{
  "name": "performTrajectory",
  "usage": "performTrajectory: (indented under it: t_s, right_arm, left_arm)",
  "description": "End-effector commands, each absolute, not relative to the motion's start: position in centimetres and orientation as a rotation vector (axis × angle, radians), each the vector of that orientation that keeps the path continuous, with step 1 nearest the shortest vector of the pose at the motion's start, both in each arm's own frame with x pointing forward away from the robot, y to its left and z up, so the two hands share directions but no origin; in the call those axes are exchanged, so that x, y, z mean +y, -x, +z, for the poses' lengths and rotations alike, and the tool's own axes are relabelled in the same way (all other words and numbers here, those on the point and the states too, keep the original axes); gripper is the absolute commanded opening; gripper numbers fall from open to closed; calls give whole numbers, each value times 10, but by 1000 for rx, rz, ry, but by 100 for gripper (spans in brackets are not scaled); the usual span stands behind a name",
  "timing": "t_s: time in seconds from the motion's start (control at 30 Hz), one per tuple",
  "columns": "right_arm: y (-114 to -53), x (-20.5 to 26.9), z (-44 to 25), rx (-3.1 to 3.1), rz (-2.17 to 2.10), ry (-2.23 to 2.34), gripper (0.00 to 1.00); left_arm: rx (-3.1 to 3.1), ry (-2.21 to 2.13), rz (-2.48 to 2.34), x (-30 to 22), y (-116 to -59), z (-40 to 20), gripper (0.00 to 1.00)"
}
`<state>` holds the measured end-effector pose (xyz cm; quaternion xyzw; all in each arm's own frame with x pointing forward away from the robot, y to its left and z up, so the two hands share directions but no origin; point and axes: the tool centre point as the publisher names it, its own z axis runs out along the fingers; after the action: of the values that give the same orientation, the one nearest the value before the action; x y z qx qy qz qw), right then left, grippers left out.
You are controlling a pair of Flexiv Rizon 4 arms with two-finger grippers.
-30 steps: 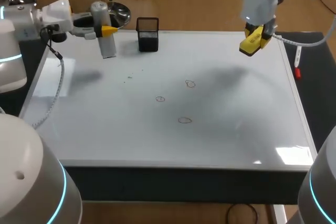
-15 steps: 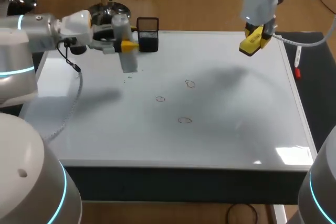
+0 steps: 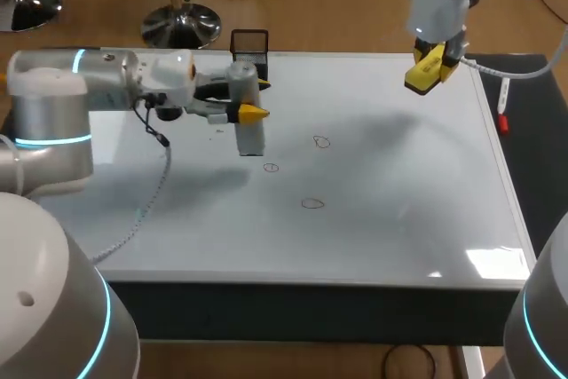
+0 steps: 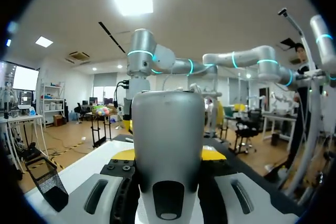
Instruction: Pick up the inspection probe, press it on each red-marked spot on the whiteboard one by one, put down the probe, pick up the eraser, and wipe off all the red marks.
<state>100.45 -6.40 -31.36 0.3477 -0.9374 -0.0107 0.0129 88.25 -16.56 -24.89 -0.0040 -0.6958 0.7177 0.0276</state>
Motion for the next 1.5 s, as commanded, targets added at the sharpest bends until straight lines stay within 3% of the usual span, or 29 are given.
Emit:
performTrajectory:
  t_s: [0.03,1.5]
  right_arm:
    - [-1005,-65,-313,-2918,-29,-1085,0]
    - [-1005,-65,-313,-2918,-29,-1085,0]
  left_arm:
    - [-2116,51,2222,-179,-890,-262,0]
    - [-2106,13,2140,-191,-893,-308,0]
